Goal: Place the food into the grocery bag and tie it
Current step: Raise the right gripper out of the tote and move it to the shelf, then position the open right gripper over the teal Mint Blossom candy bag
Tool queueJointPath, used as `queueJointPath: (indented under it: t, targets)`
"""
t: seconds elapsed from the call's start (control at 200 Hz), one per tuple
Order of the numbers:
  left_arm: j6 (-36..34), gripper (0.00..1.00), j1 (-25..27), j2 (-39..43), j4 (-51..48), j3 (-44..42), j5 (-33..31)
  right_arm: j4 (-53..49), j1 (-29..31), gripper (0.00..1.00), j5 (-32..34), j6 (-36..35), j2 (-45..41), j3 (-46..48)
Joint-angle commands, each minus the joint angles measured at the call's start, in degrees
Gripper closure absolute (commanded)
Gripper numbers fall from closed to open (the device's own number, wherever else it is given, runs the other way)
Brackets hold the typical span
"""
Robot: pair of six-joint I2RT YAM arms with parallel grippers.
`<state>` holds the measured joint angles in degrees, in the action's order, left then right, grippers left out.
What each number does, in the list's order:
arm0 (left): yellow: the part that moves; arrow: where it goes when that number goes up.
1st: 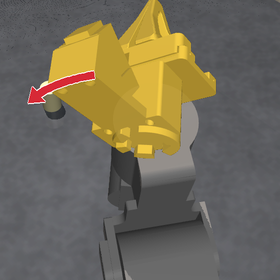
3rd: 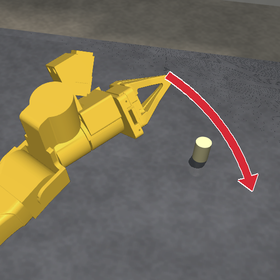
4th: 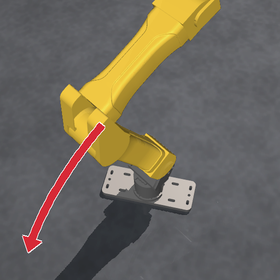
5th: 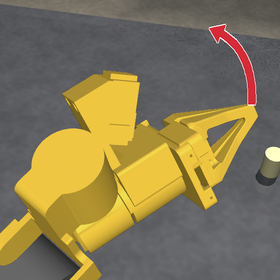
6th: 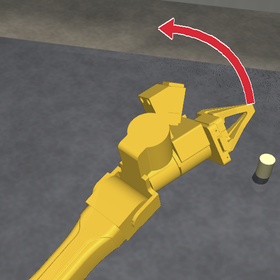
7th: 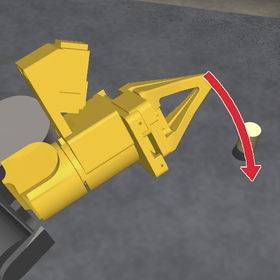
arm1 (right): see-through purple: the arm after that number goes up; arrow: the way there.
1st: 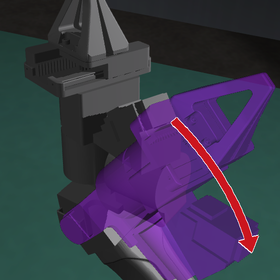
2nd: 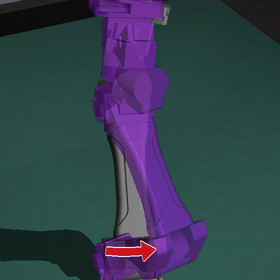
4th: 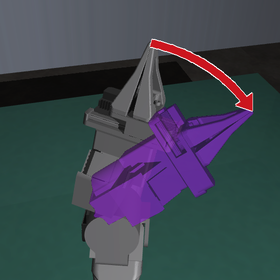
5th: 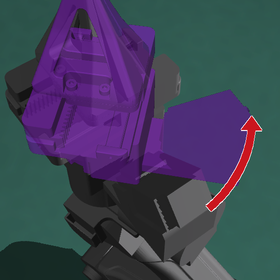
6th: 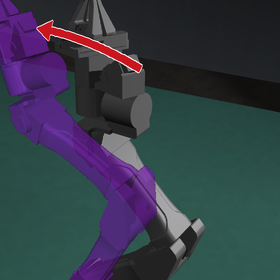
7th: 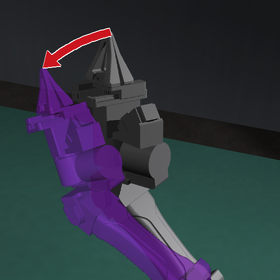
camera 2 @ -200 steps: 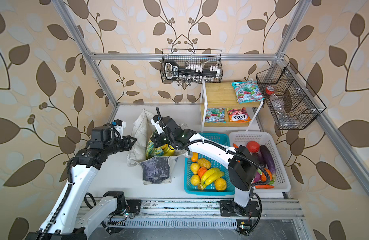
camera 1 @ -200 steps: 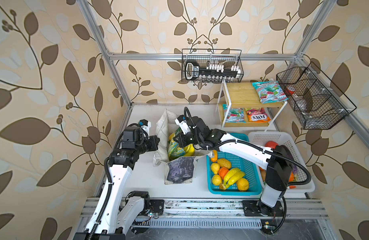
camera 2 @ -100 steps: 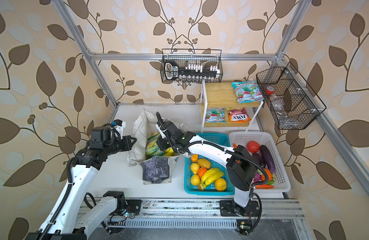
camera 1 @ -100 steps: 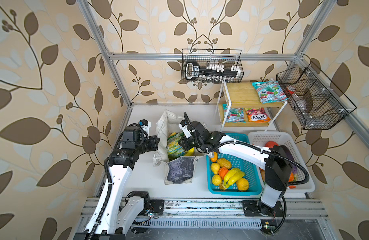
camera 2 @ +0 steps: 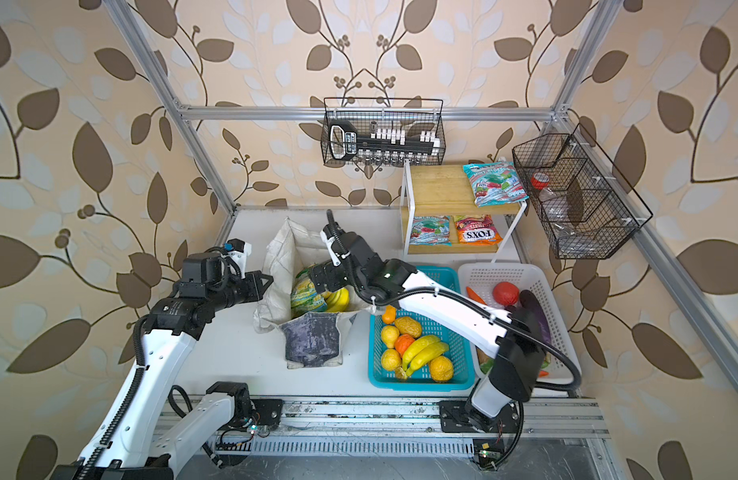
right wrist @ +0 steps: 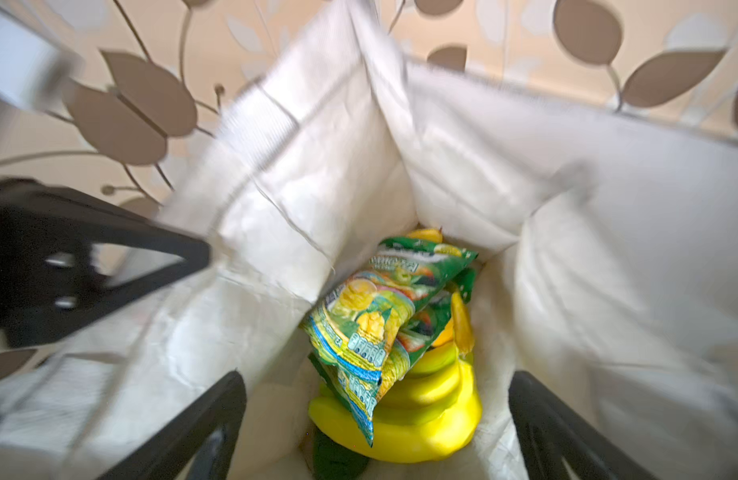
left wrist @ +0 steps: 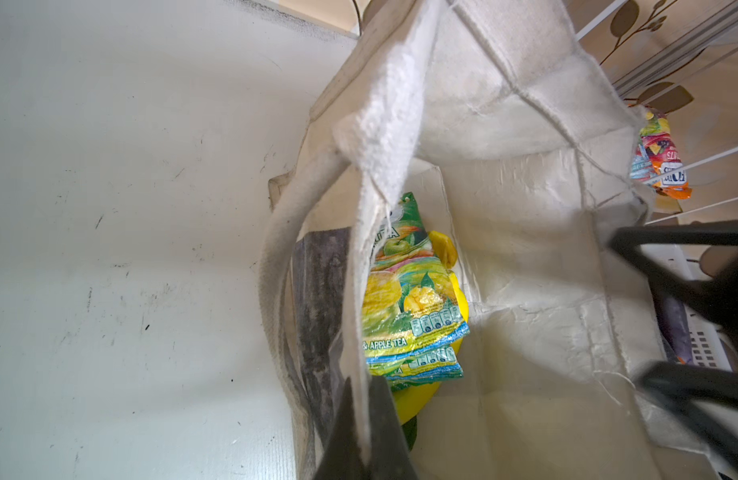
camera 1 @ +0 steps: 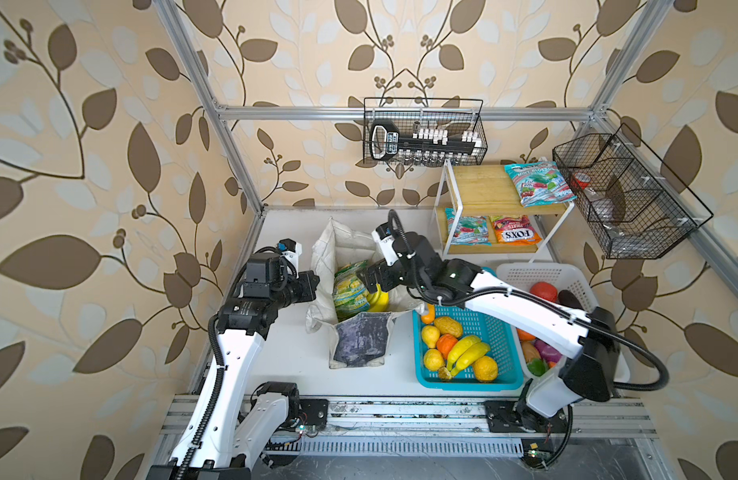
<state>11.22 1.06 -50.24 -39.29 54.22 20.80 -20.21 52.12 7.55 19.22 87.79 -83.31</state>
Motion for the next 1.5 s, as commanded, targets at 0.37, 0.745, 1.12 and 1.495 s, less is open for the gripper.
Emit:
queueJointPath:
  t: [0.37, 0.745, 1.12, 1.495]
  targets:
    - [-1.04, 1.00, 0.09, 1.28, -0.01, 0.76, 1.26, -12.93, -26.83, 0.00, -1.74, -5.08, -20.92, -3.17]
    - [-0.82, 1.00, 0.11, 0.10, -0.02, 0.74, 1.76, -18.88, -52.06, 0.09, -7.50, -4.82, -15.68, -10.95]
    - [-0.86, 1.00, 0.09, 0.29, 0.15, 0.63, 1.48, -15.43, -58.17, 0.13, -11.36, -5.33, -8.31, -14.24]
    - [-0.95, 1.00, 0.02, -0.23, 0.00, 0.56, 1.04, -14.94, -59.32, 0.19, -15.63, -5.39, -5.55, -17.12]
